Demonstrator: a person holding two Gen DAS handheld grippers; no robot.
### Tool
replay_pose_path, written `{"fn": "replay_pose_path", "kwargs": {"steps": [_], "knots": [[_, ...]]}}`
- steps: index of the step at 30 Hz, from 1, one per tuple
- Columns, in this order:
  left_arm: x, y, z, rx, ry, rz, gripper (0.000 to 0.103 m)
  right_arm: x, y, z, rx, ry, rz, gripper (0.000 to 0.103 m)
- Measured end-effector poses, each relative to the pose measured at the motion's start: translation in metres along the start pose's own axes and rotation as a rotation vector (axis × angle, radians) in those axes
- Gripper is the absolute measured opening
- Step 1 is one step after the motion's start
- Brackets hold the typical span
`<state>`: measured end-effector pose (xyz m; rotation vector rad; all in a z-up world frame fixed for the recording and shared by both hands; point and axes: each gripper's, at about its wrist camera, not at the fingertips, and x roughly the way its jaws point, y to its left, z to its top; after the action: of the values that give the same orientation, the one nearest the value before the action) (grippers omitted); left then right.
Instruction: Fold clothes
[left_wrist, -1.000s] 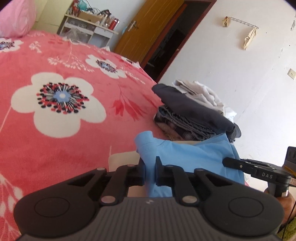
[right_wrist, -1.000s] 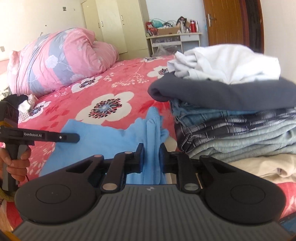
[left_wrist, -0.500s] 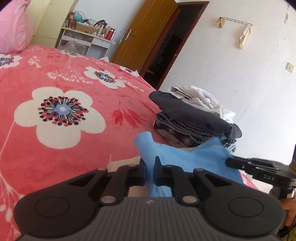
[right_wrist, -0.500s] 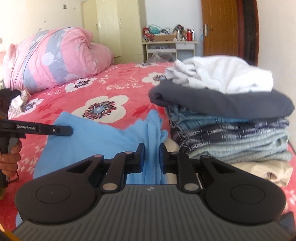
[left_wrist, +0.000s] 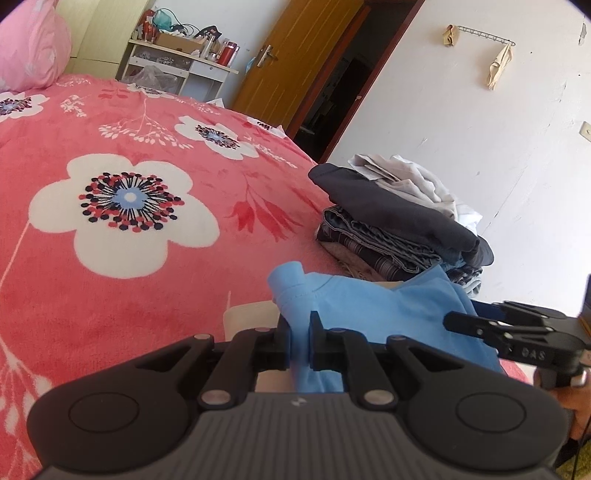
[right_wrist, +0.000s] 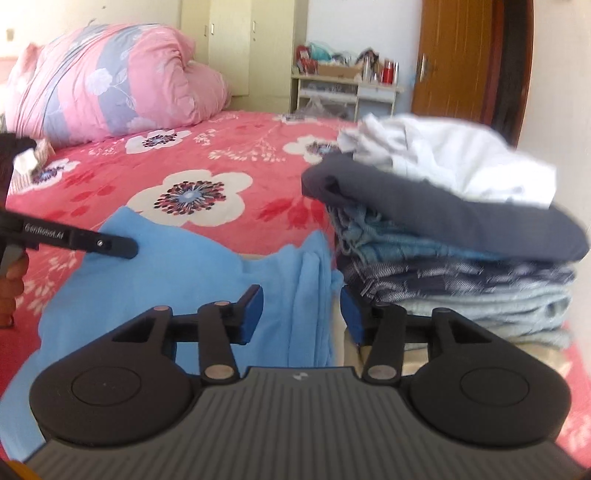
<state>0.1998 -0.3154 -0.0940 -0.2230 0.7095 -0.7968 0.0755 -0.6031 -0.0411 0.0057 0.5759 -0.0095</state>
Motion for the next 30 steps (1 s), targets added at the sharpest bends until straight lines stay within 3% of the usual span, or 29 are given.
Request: {"fn": "replay_pose_path", "kwargs": {"steps": [5,7,14,18,21,23,24,27,30], "knots": [[0.002,0.001,-0.001,0.002,0.002,0.003,0.010,0.007,-0.006,-0.001,0.053,0.001,0.033,0.041],[0.003,0.001,-0.001,0.003,0.004,0.004,0.010,0.004,0.012,-0.004,-0.062,-0.011,0.014,0.035],[0.004,0.000,-0.002,0.007,0.004,0.012,0.010,0.002,0.072,-0.018,-0.469,-0.019,-0.090,0.034],[0.005,0.000,-0.002,0.006,0.004,0.012,0.011,0.006,0.078,-0.018,-0.537,-0.010,-0.122,0.034],[0.005,0.000,-0.003,0.008,0.000,0.014,0.011,0.010,0.065,-0.013,-0.456,0.003,-0.113,0.034],[0.005,-0.001,-0.003,0.009,-0.015,0.025,0.010,0.013,0.048,-0.008,-0.337,0.024,-0.083,0.030],[0.004,-0.002,-0.003,0.007,-0.026,0.027,0.009,0.014,0.038,-0.005,-0.267,0.034,-0.061,0.012],[0.001,-0.002,0.005,-0.014,-0.053,0.018,0.008,0.011,0.012,0.002,-0.083,0.013,0.006,0.010],[0.002,0.000,0.015,-0.038,-0.064,0.006,0.008,0.009,-0.004,0.009,0.013,-0.013,0.040,0.010]]}}
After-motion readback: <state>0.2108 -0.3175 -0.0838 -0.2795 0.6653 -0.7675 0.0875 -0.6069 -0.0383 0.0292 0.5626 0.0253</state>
